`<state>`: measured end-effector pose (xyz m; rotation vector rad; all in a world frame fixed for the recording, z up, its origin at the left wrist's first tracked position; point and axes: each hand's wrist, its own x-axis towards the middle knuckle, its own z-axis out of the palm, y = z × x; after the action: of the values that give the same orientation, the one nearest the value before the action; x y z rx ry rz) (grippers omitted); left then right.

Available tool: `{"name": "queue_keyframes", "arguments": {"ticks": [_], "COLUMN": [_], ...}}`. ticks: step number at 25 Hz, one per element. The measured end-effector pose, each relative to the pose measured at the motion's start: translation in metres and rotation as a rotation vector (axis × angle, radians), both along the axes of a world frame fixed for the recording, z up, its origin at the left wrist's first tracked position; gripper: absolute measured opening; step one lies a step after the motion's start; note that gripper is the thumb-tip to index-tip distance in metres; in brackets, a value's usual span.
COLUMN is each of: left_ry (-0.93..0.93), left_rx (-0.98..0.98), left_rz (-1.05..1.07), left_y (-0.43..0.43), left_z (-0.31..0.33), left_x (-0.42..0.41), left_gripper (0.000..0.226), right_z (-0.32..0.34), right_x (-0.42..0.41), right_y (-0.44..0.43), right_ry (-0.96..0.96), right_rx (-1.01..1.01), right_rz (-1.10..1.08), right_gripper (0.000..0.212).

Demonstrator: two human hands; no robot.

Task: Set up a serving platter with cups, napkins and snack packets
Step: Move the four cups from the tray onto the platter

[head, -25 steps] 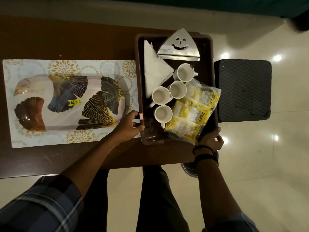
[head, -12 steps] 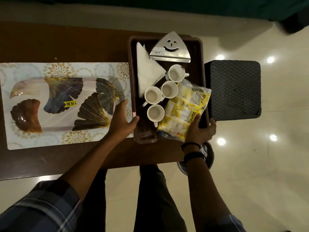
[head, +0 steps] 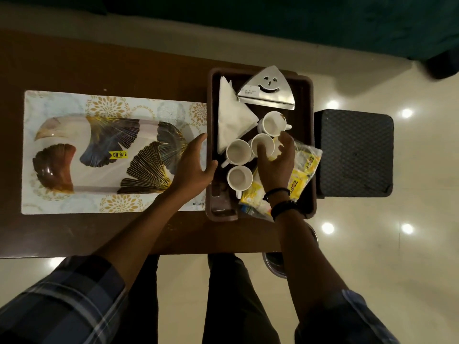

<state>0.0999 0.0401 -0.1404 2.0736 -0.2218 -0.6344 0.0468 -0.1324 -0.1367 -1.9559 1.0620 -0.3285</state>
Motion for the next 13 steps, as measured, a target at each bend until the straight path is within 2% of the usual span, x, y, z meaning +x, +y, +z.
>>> {"name": "queue_keyframes", "arguments": {"ticks": [8,13], "left_ry": [-0.013,0.033], "left_rx": [-0.056,-0.03], "left_rz": [0.032,0.038], "left_y": [-0.012,-0.019], "left_z": [0.006,0.002], "left_x": [0.021,0.017], "left_gripper": [0.062,0.06], "right_z": [0.002,0.002], "right_x": [0.074,0.071], "right_y": [-0.045,-0.066], "right_ry": [0.088,0.13], "right_rx": [-0.169,-0.158], "right_rz": [0.181,0.082], "right_gripper": [0.056,0.041]}}
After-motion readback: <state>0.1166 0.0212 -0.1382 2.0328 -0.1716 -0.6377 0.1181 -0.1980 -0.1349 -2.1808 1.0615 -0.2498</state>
